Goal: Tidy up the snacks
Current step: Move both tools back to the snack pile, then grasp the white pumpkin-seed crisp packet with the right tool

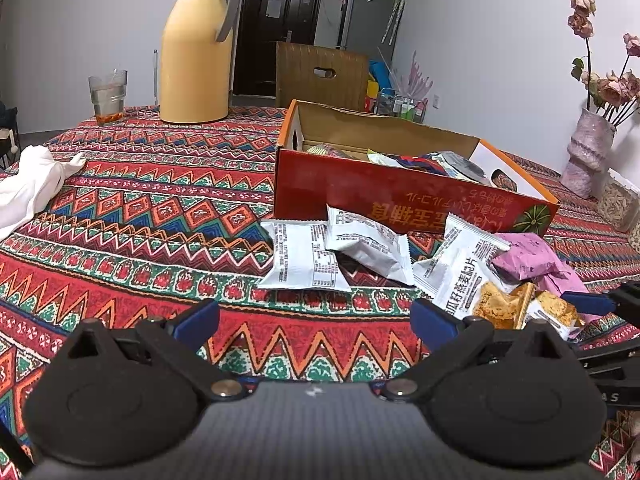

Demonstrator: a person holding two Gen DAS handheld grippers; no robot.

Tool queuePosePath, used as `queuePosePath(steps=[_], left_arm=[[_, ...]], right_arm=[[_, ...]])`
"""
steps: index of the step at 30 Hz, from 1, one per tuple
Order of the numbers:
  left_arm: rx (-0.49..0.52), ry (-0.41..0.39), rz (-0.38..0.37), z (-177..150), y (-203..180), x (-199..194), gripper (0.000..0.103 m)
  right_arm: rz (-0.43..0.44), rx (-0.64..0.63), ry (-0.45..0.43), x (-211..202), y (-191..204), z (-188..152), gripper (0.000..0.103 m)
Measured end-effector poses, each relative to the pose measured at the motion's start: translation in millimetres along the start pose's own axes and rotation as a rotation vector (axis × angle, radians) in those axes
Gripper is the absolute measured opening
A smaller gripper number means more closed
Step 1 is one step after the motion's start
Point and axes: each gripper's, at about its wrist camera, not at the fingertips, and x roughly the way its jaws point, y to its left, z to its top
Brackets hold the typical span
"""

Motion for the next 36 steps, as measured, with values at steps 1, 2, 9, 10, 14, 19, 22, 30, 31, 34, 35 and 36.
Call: queuePosePath(steps=[1, 2, 9, 10, 14, 19, 22, 30, 31, 34, 35, 36], left_arm=[[-0.001, 0.001, 0.001, 0, 0, 0, 0.103], [0.000, 0.002, 0.001, 0, 0, 0, 0.103], [-0.004, 0.008, 0.004, 0, 0, 2, 0.103], [-0.004, 0.009, 0.005, 0, 0, 2, 0.103], [-0.005, 0.011, 0.005, 0, 1, 2, 0.103], [-0.004, 0.015, 0.010, -1, 1, 4, 0.103], [-0.003, 0.016, 0.015, -1, 0, 4, 0.103], [0.003, 0.021, 0.046, 1, 0, 4, 0.103], [0.007, 0.023, 0.049, 2, -1, 2, 0.103], [0.034, 0.036, 0.072, 10, -3, -1, 0.103], [0.046, 0.035, 0.081, 13, -4, -2, 0.103], [0.059, 0.034, 0.094, 18, -5, -2, 0.103]], right_arm=[[0.002, -0.005, 0.005, 3, 0, 1, 0.069], [0.003, -0.005, 0.006, 4, 1, 0, 0.068], [0.071, 0.084, -0.007, 8, -7, -3, 0.050], [0.066, 0.089, -0.014, 7, -7, -4, 0.049], [0.055, 0.117, -0.065, -1, -8, -10, 0.045], [0.013, 0.214, -0.176, -22, -23, -8, 0.044], [-0.013, 0.247, -0.223, -30, -33, -3, 0.044], [-0.077, 0.301, -0.292, -26, -57, 8, 0.044], [-0.073, 0.320, -0.288, -22, -61, 7, 0.044], [-0.067, 0.356, -0.281, -13, -68, 2, 0.044], [-0.066, 0.365, -0.282, -11, -70, 0, 0.044], [-0.065, 0.374, -0.283, -10, -70, -2, 0.044]])
